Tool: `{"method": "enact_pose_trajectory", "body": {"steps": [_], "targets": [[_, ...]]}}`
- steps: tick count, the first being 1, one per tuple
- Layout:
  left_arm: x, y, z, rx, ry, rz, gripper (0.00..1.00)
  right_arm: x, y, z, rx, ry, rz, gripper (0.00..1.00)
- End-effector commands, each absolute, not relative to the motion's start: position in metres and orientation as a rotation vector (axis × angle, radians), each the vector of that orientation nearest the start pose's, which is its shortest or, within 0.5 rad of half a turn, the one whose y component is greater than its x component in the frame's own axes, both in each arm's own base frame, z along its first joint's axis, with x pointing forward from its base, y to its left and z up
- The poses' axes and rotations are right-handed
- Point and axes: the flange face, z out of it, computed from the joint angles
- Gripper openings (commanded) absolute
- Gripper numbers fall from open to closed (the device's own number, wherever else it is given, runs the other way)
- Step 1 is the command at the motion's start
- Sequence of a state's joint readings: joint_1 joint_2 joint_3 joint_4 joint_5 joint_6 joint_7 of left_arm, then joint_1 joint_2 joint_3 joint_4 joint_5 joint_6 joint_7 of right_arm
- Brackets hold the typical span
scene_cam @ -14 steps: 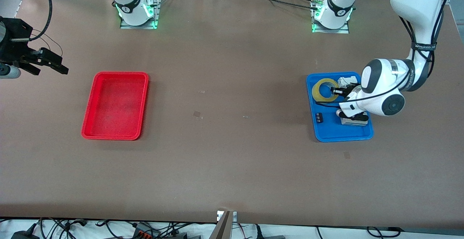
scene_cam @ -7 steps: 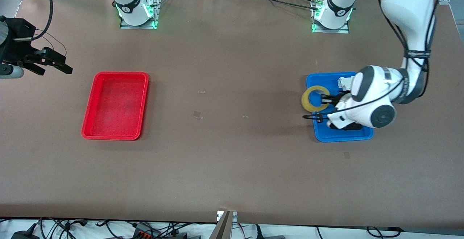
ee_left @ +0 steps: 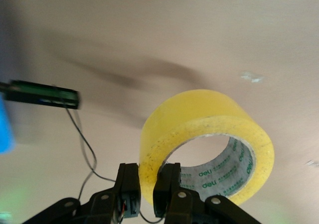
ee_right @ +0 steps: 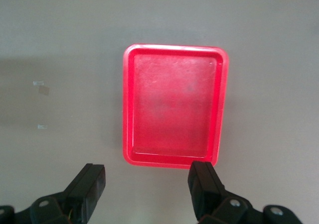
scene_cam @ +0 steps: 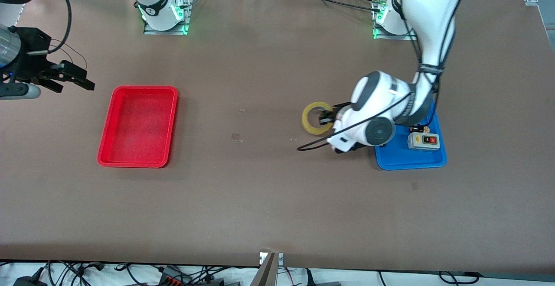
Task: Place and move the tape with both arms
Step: 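Carry the tape to mid-table with the left gripper while the right gripper approaches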
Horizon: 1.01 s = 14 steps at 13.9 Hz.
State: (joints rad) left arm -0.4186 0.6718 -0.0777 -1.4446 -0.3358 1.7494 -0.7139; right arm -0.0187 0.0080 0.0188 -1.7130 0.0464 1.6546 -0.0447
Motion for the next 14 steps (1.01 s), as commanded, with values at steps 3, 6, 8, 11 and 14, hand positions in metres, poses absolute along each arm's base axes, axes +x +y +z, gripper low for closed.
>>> {"method": "enact_pose_trajectory", "body": {"steps": [3,6,8,11,14], "targets": [[0.581,-0.454,0.263,-3.153,-0.877,0.62,0.01,0.568,0.073,0.535,-3.059,-0.228,0.167,1.0],[0.561,-0.498,0.246,-3.177,-1.023,0.507,0.21,0.572,0.122,0.513,-3.047,-0.33,0.179,1.0],[0.56,-0.499,0.24,-3.177,-0.997,0.494,0.77,0.577,0.14,0.501,-3.013,-0.347,0.174,1.0],[0.566,-0.491,0.255,-3.175,-0.997,0.456,1.0,0.579,0.149,0.491,-3.007,-0.363,0.182,1.0],[0.594,-0.451,0.315,-3.166,-1.05,0.389,1.0,0.581,0.15,0.481,-3.007,-0.362,0.206,1.0]]}}
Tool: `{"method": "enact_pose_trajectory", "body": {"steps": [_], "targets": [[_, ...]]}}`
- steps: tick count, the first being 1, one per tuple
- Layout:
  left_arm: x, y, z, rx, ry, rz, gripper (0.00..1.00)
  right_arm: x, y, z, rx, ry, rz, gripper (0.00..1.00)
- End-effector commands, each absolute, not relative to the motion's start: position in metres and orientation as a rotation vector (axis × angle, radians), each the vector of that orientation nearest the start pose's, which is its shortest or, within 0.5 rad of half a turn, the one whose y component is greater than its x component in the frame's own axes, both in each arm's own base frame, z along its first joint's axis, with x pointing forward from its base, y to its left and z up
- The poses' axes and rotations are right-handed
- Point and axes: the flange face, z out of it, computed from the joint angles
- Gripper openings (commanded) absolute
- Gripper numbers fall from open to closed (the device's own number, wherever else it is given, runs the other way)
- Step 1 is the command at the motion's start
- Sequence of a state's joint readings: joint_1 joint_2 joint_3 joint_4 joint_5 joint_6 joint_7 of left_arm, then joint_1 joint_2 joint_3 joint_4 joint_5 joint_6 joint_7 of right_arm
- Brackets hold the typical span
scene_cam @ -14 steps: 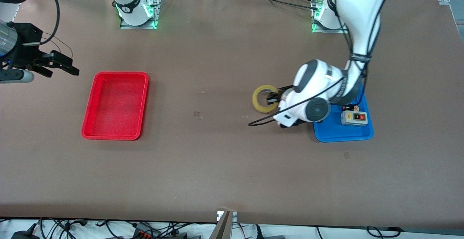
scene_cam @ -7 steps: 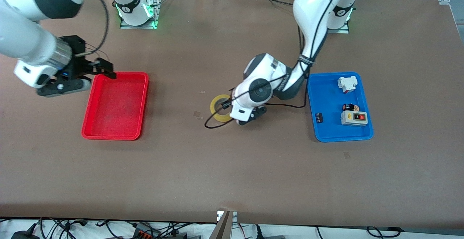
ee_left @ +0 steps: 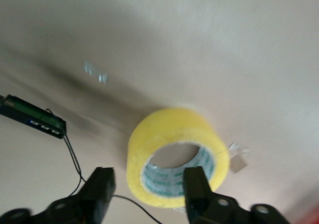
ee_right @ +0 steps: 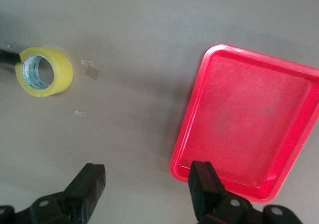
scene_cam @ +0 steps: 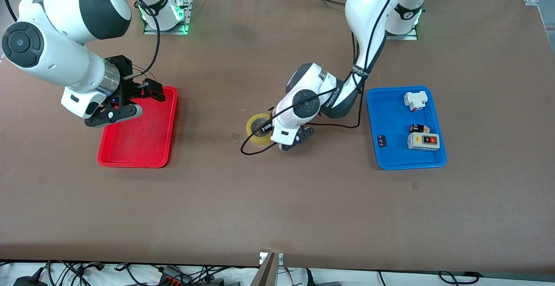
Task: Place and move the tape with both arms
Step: 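Set the tape down, release it, and grasp it with the right gripper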
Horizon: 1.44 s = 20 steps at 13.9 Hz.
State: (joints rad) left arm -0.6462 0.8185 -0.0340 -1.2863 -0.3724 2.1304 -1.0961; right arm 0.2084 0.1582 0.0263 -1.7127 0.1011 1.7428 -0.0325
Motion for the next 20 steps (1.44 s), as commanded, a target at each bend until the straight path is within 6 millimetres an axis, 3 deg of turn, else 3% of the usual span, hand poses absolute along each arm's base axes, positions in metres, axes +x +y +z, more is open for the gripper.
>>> {"method": "enact_pose_trajectory", "body": {"steps": [1,2,4,7,10,13,16,17,20], "targets": [[0.597,-0.435,0.341,-3.143,-1.039,0.409,1.0,0.583,0.155,0.473,-3.01,-0.353,0.221,1.0],[0.605,-0.41,0.368,-3.121,-1.066,0.429,1.0,0.585,0.168,0.461,-3.017,-0.325,0.228,1.0],[0.631,-0.341,0.408,-3.09,-1.173,0.434,1.0,0.589,0.197,0.435,-3.029,-0.286,0.225,1.0],[0.635,-0.263,0.433,-3.032,-0.974,0.483,1.0,0.587,0.257,0.387,-3.049,-0.213,0.208,1.0],[0.623,-0.198,0.439,-2.969,-0.776,0.477,1.0,0.575,0.32,0.336,-3.055,-0.209,0.169,1.0],[0.605,-0.145,0.449,-3.009,-0.61,0.497,1.0,0.566,0.362,0.282,-3.056,-0.173,0.112,1.0],[0.58,-0.096,0.473,-3.082,-0.411,0.487,1.0,0.565,0.407,0.26,-3.049,-0.128,0.048,1.0],[0.568,-0.07,0.491,-3.116,-0.353,0.458,1.0,0.56,0.415,0.25,-3.061,-0.124,0.058,1.0],[0.541,-0.02,0.526,-3.172,-0.207,0.437,1.0,0.557,0.414,0.23,-3.117,-0.186,0.055,1.0]]}}
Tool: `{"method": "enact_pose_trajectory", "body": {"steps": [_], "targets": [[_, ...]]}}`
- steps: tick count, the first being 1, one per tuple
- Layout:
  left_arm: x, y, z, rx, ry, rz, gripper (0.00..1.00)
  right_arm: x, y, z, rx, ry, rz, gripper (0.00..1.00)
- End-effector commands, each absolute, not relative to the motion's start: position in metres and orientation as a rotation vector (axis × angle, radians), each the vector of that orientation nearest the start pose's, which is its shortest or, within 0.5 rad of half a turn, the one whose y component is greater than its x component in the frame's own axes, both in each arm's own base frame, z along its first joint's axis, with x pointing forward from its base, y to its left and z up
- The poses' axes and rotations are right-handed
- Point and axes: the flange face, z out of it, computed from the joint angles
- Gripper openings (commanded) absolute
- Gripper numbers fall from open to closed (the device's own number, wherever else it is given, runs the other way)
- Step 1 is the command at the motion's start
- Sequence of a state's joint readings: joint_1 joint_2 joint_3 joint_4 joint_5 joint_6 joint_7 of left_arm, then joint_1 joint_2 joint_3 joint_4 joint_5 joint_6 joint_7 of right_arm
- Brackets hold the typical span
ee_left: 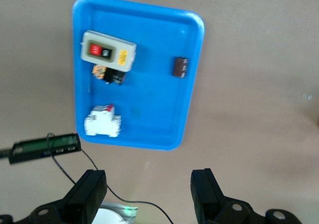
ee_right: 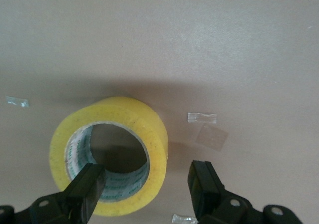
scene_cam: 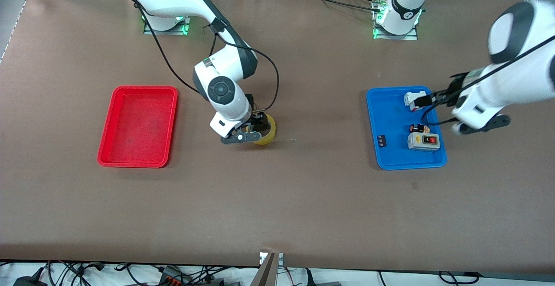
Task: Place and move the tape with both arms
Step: 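Set the tape down, release it, and grasp it with the right gripper, then carry the tape toward the red tray with the right gripper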
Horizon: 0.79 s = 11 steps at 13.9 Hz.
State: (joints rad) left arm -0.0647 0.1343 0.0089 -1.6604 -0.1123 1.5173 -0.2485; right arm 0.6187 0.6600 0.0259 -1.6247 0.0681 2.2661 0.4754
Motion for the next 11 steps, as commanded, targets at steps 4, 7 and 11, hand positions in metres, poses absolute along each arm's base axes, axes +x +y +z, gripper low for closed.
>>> {"method": "enact_pose_trajectory", "body": {"steps": [4,7,11], "targets": [[0.526,0.028,0.574,-3.197,-0.064,0.315,1.0,0.557,0.409,0.21,-3.135,-0.185,0.088,0.93],[0.538,0.035,0.602,-3.142,-0.027,0.212,1.0,0.563,0.408,0.212,-3.126,-0.163,0.084,0.53],[0.56,0.024,0.62,-3.117,0.117,0.032,1.0,0.565,0.411,0.221,-3.122,-0.057,0.063,0.06]]}}
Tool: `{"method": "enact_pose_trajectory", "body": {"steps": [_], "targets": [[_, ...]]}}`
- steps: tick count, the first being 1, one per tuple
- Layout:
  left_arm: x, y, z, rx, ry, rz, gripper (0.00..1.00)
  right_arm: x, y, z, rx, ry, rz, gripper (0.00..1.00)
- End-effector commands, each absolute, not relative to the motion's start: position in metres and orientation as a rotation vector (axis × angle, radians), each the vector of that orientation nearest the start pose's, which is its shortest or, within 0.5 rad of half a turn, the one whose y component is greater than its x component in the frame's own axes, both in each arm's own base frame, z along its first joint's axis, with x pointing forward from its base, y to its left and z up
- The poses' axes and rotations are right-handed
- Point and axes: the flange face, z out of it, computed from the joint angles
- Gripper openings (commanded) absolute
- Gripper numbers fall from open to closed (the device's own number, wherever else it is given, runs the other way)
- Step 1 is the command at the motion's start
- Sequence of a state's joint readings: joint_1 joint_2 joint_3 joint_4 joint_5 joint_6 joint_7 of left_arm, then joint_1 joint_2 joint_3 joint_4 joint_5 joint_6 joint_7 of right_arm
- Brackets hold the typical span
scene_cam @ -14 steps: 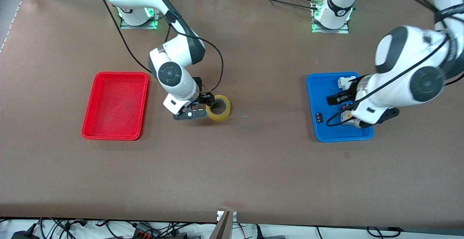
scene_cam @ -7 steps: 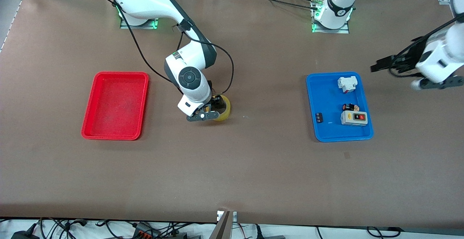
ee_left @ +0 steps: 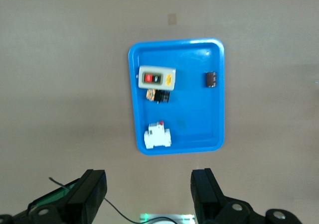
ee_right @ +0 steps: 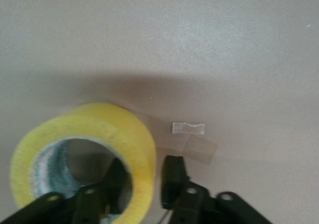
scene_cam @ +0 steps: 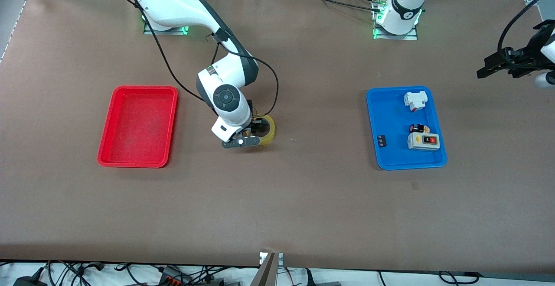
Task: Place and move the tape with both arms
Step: 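Carry the tape toward the red tray with the right gripper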
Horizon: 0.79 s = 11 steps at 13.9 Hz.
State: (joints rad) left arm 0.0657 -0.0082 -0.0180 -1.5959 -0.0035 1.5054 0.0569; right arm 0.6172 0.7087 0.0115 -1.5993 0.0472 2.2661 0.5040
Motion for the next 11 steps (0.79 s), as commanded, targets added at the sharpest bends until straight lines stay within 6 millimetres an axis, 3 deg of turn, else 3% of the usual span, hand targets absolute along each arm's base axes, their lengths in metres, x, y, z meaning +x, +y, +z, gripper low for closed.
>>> {"method": "enact_pose_trajectory", "body": {"steps": [1,2,4,6,7,8,9,11], "targets": [[0.562,0.025,0.63,-3.106,0.129,-0.06,1.0,0.57,0.413,0.229,-3.114,-0.054,0.04,0.0],[0.562,0.026,0.63,-3.107,0.125,-0.065,1.0,0.575,0.411,0.24,-3.11,-0.049,0.027,0.0],[0.554,0.027,0.627,-3.115,0.115,-0.002,1.0,0.6,0.371,0.289,-3.107,0.028,0.0,0.0],[0.547,0.025,0.619,-3.127,0.114,0.116,1.0,0.626,0.297,0.335,-3.128,0.119,0.051,0.0],[0.546,0.031,0.618,-3.133,0.096,0.131,1.0,0.633,0.252,0.344,-3.149,0.086,0.148,0.0],[0.546,0.028,0.62,-3.133,0.102,0.128,1.0,0.641,0.209,0.343,-3.156,0.08,0.213,0.0],[0.547,0.024,0.621,-3.132,0.112,0.124,1.0,0.648,0.154,0.343,-3.154,0.094,0.258,0.0],[0.547,0.026,0.625,-3.135,0.103,0.109,1.0,0.634,0.074,0.343,-3.139,0.046,0.335,0.0]]}}
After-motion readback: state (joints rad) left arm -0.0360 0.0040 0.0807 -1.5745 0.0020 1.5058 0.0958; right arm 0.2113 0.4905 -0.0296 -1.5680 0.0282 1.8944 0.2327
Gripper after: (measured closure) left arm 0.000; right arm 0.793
